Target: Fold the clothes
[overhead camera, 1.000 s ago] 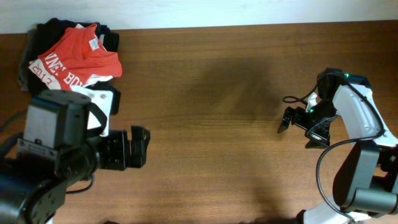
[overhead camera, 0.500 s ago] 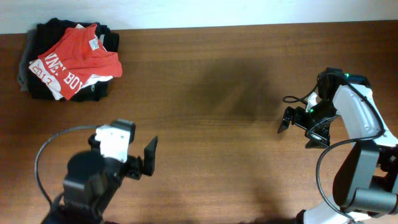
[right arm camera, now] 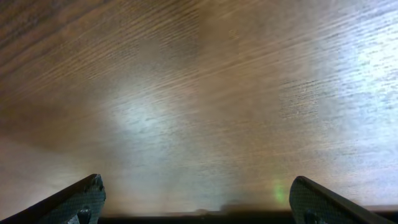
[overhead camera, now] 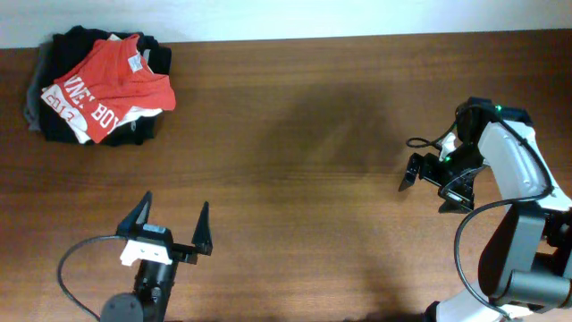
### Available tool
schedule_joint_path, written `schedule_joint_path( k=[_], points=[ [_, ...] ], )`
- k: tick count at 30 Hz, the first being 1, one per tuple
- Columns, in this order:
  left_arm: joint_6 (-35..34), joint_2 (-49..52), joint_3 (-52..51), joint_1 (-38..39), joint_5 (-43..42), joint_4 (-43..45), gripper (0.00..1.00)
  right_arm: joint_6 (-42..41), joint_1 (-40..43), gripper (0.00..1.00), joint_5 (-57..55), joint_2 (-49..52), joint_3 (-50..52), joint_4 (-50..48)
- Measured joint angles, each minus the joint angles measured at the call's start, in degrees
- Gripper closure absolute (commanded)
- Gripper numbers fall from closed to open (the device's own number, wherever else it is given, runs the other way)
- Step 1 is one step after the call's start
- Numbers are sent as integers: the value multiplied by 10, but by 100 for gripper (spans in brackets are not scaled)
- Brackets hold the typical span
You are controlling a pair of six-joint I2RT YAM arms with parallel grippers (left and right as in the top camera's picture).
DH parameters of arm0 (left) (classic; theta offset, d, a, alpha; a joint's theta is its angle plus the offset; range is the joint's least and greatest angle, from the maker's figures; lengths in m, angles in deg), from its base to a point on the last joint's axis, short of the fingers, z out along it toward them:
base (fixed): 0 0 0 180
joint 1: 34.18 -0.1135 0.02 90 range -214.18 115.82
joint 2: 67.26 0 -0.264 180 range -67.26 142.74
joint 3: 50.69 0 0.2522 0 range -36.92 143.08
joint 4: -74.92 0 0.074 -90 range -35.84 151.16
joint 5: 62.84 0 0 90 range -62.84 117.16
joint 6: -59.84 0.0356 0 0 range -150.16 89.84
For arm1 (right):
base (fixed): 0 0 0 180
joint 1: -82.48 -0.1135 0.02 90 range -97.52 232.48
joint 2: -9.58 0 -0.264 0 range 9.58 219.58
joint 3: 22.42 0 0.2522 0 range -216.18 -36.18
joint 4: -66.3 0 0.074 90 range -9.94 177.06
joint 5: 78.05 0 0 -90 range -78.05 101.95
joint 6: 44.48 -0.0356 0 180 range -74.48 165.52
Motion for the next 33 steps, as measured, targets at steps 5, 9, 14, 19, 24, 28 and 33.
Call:
schedule_joint_path(
  k=[5,9,14,19,24,28,33],
  points=[
    [0,-6,-72,-13,-4,91,1,0,0,2,0,0,0,-1],
    [0,-6,-80,-23,-2,57,1,0,0,2,0,0,0,-1],
    [0,-6,-82,-37,4,-31,1,0,0,2,0,0,0,0],
    [0,-6,-82,-37,4,-31,1,0,0,2,0,0,0,0],
    [0,-6,-82,-37,4,-31,1,0,0,2,0,0,0,-1],
    [0,-6,-82,-37,4,-31,1,0,0,2,0,0,0,0],
    [0,-6,-82,-37,4,-31,1,0,0,2,0,0,0,0]
  ],
)
